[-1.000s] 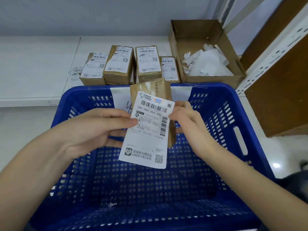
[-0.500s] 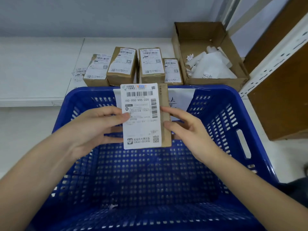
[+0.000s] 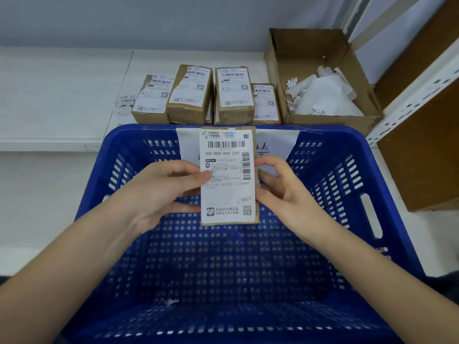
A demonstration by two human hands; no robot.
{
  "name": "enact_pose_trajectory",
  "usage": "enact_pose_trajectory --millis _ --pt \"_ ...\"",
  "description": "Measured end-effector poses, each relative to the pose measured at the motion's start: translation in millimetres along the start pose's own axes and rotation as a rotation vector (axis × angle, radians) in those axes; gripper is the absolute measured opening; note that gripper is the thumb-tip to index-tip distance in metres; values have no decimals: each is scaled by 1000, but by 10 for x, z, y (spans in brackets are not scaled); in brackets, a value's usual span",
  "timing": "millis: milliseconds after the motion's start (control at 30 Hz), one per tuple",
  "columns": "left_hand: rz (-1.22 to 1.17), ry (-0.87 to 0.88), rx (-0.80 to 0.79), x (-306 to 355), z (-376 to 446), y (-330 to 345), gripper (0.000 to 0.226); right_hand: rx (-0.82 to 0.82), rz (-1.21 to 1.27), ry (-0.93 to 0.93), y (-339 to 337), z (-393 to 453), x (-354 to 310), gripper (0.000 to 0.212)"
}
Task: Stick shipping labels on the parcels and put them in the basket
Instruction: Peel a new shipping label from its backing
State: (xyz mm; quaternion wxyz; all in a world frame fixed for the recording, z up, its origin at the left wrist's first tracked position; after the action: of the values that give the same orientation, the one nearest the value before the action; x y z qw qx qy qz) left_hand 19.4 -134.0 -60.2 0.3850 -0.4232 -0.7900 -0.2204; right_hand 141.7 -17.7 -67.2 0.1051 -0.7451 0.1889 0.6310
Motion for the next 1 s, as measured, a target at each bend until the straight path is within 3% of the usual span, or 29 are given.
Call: enact_pose_trajectory --millis 200,1000 --pt "-2 -2 31 -18 11 -16 8 83 71 95 -58 0 87 16" --pt "-18 -3 79 -35 11 5 11 62 78 81 -7 -10 46 30"
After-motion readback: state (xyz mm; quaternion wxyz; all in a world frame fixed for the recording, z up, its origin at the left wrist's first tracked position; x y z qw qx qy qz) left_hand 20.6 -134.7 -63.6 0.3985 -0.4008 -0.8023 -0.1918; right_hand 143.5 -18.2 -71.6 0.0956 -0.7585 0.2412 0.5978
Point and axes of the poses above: each hand's wrist, its own z-axis towards the middle knuckle, its own y-axis out of the palm, x = y × z, the point moved 9 cm from there along z, towards the middle knuckle, and after that the axes turned 3 degrees about -x, right-handed, at the moved point
